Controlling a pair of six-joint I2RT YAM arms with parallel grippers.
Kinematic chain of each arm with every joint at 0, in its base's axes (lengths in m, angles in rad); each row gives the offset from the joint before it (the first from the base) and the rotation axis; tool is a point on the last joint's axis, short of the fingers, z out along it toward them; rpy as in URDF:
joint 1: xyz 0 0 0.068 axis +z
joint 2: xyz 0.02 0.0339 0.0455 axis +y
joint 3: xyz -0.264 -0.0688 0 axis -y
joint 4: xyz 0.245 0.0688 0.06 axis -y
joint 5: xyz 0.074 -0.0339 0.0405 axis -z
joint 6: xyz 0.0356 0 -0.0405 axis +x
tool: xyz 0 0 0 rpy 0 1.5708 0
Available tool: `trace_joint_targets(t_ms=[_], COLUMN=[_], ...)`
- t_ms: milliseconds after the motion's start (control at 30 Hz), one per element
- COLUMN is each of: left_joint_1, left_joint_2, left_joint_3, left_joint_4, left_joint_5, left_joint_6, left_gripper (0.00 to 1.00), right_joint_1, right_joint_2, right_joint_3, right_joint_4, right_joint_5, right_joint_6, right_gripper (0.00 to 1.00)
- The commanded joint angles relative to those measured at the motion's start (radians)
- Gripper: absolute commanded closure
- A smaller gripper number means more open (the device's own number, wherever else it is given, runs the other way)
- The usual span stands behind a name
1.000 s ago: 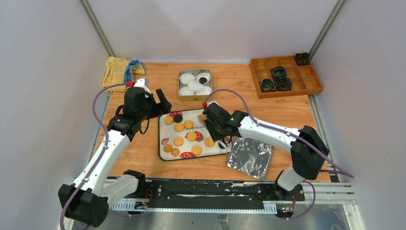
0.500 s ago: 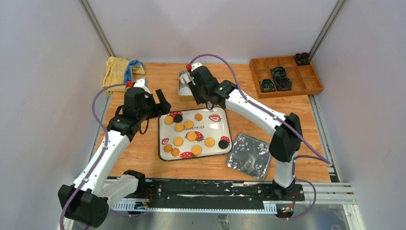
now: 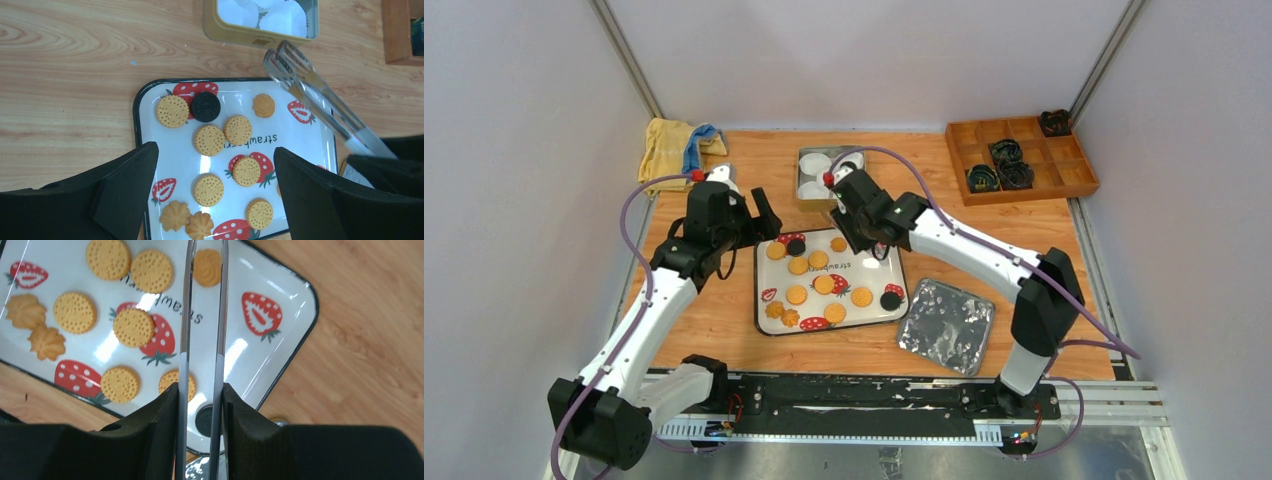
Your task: Pack the cookies
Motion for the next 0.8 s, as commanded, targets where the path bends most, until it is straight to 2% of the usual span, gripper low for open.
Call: trace_joint_targets(t_ms=[0, 67, 300, 767], left_joint_1=[0.000, 0.000, 0.000, 0.000], left_joint_2=[0.003, 0.000, -0.010, -0.026], left_joint_3=[0.011, 0.009, 0.018, 0.011], left_joint_4=[0.023, 0.026, 0.017, 0.025], left_joint_5=[0.017, 0.017, 0.040, 0.047], left_joint_6=[-0.013, -0.015, -0.016, -0.016], left_gripper=[0.08, 0.08, 0.08, 0.08], right_joint_1=[0.019, 0.020, 0.039, 0.039], right_joint_2=[-0.088, -0.104, -0.119, -0.124], right_joint_3=[-0.129, -0.168, -0.221, -0.206], right_joint_4=[0.002, 0.007, 0.022, 0.018], right_joint_5=[-0.056, -0.077, -0.092, 0.008], right_joint_6=[0.072, 0.097, 0.142, 0.139], right_gripper=[0.66, 0.60, 0.49, 0.49])
